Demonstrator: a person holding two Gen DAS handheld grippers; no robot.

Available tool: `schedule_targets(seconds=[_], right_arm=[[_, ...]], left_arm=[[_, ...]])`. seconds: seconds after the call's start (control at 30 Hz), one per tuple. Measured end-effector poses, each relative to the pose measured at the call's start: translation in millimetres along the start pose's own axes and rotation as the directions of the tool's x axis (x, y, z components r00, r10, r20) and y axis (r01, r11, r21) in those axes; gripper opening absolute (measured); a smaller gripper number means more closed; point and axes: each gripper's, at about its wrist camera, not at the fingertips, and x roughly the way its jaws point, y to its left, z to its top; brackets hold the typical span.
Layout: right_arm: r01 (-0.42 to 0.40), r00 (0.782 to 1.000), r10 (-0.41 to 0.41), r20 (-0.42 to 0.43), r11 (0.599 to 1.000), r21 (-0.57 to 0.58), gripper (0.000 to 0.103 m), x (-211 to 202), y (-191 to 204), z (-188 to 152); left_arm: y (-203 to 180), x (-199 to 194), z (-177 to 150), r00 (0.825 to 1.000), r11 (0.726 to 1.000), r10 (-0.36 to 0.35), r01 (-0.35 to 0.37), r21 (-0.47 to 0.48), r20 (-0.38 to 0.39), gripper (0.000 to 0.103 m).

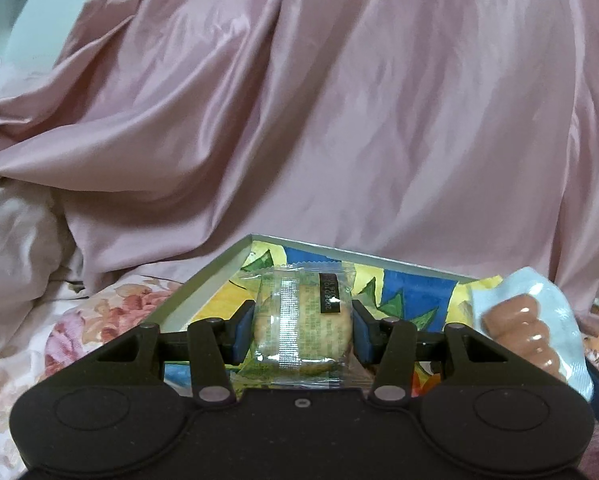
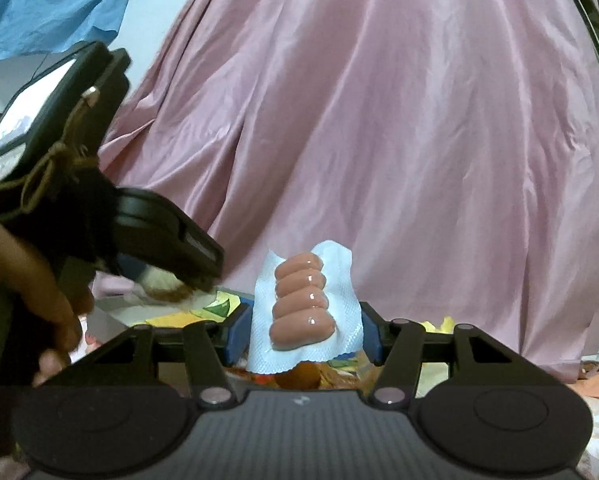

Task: Organize snacks
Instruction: 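Lift the green bun and sausage pack and carry both over the gray tray, then lower both items into the tray and open both tools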

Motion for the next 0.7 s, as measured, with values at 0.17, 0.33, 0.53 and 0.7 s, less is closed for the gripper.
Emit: schedule_targets(seconds=[0.17,0.33,0.53,0.7], right_arm=[[-0.007,1.0,0.007,-0.029,1.0,-0.006,0.047,11.6,0.3,-1.2],[-0.035,0.995,0.034,-0.097,0.999,-0.004,0.048,20.6,1.7,-5.1],[-0.027,0.994,0.028,-0.106,1.0,0.009,0.053,21.0,3.4,-4.9],[-0.031,0.996,0.031,-0.086,1.0,-0.002,0.069,17.7,5.6,-3.7]], left_arm=[[1.9,19.3,-3.5,1.0,1.0,0.009,-0.009,-0.019,-0.03,0.051],[1.0,30.2,-8.3,0.999,0.999,0.015,-0.016,-0.036,-0.042,0.051],[1.1,32.8,-7.7,0.998,0.999,0.006,-0.009,-0.042,-0.063,0.054],[6.5,27.6,-5.7,0.998,0.997,0.004,-0.009,-0.083,-0.061,0.073]])
